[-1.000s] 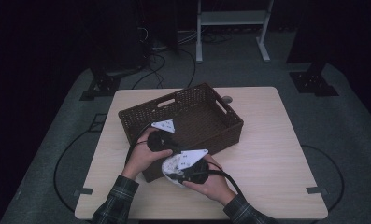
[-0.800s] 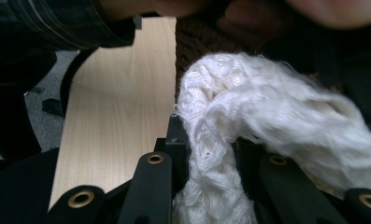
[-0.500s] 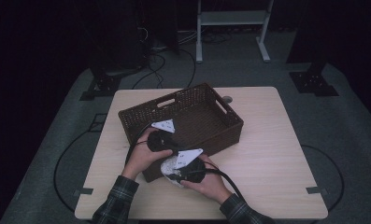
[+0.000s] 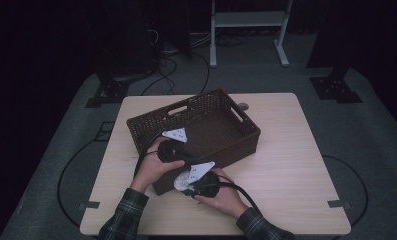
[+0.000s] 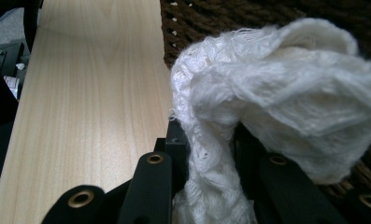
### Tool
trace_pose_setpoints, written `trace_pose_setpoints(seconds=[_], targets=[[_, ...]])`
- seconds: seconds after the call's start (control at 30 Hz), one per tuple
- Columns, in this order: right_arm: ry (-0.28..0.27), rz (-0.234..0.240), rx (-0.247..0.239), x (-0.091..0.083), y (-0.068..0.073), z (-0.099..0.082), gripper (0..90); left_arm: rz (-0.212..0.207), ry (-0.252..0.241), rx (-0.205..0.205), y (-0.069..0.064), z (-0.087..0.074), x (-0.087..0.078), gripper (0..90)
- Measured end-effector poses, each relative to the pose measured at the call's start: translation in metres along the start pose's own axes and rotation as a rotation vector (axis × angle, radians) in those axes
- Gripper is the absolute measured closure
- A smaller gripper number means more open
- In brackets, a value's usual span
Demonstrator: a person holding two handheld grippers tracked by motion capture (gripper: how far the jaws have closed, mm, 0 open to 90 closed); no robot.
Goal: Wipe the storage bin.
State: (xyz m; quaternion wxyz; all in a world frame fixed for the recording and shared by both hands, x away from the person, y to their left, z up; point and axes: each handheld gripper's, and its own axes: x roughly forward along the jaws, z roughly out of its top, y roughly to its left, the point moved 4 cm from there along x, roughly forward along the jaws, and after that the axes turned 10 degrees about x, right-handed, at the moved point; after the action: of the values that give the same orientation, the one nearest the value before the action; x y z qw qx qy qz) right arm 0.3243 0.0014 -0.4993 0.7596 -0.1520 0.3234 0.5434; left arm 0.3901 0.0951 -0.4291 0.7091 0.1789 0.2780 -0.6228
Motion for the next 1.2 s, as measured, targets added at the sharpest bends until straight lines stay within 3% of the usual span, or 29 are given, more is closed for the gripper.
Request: trace_pose_setpoints(seconds=[0.17, 0.3, 0.63, 0.93, 1.2], targets=[[0.014, 0.008, 0.017, 0.006, 0.001, -0.005, 72.9, -0.001, 0.005, 0.006, 0.0, 0.0, 0.0, 76.1], [0.015, 0.001, 0.0, 0.002, 0.004, -0.003, 72.9, -0.002, 0.001, 0.002, 0.0, 0.0, 0.0, 76.1], [-0.048, 0.017, -0.053, -0.016, 0.02, 0.013, 72.8, -0.003, 0.006, 0.008, 0.0, 0.0, 0.0, 76.2], [-0.099, 0.026, -0.067, -0.024, 0.029, 0.03, 72.9, -0.004, 0.005, 0.008, 0.0, 0.0, 0.0, 76.2], [-0.114, 0.048, -0.065, -0.013, 0.033, 0.039, 72.9, -0.004, 0.005, 0.008, 0.001, 0.0, 0.0, 76.2]])
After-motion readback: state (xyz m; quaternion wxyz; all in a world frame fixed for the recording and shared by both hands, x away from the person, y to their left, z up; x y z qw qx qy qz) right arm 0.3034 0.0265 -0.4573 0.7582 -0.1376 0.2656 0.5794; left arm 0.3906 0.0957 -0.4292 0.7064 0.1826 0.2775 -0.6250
